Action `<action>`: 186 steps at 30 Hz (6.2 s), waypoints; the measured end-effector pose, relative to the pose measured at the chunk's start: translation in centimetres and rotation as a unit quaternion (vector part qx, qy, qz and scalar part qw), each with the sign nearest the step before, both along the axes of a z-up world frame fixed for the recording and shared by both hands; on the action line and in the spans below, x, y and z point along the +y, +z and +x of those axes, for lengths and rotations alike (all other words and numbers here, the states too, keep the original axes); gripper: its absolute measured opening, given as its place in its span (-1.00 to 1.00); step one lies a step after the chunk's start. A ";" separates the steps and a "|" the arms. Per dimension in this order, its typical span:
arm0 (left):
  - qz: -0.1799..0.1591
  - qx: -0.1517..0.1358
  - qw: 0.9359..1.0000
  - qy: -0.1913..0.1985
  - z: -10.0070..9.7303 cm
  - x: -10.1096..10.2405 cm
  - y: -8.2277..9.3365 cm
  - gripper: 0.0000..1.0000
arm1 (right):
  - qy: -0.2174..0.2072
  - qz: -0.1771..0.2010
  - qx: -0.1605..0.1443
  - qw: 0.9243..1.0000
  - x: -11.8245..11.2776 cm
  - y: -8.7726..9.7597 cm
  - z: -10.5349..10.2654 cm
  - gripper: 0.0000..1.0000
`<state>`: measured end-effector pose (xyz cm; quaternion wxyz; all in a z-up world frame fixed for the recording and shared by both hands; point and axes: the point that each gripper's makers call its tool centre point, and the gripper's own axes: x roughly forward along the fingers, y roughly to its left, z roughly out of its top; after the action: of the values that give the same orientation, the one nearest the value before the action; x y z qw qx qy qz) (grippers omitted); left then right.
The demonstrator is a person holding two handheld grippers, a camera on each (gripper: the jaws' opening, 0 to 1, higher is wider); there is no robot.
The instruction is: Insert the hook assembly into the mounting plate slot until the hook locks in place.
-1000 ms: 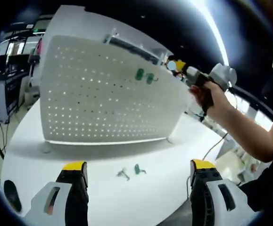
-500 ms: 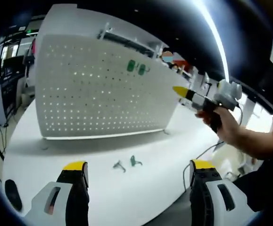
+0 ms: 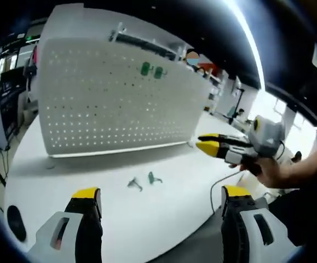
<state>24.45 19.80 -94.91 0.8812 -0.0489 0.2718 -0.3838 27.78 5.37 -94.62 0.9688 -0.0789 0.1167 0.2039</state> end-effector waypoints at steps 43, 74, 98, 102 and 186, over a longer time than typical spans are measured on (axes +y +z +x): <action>0.068 0.082 0.994 0.008 -0.7 3.2 -5.6 0.79 | 0.100 -0.134 0.209 0.964 -1.3 -15.3 2.2 -0.80; 0.061 0.103 0.993 0.021 0.3 4.1 -6.7 0.76 | 0.105 -0.129 0.271 0.948 -0.3 -18.8 7.7 -0.98; 0.064 0.062 0.996 0.011 2.6 3.5 -4.9 0.71 | 0.043 0.001 0.261 0.964 0.1 -11.8 8.6 -1.00; 0.059 0.048 0.997 0.013 3.8 3.0 -4.4 0.68 | 0.035 0.025 0.259 0.965 0.3 -10.1 8.1 -1.00; 0.000 0.165 0.986 0.008 5.6 -1.9 -4.9 -0.97 | 0.203 -0.073 0.140 0.966 10.2 -3.2 -0.8 -0.85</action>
<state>30.02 17.90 -99.85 0.8274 -0.1141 0.4130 -0.3631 26.98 15.58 -97.82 0.8727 -0.1420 0.2472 0.3963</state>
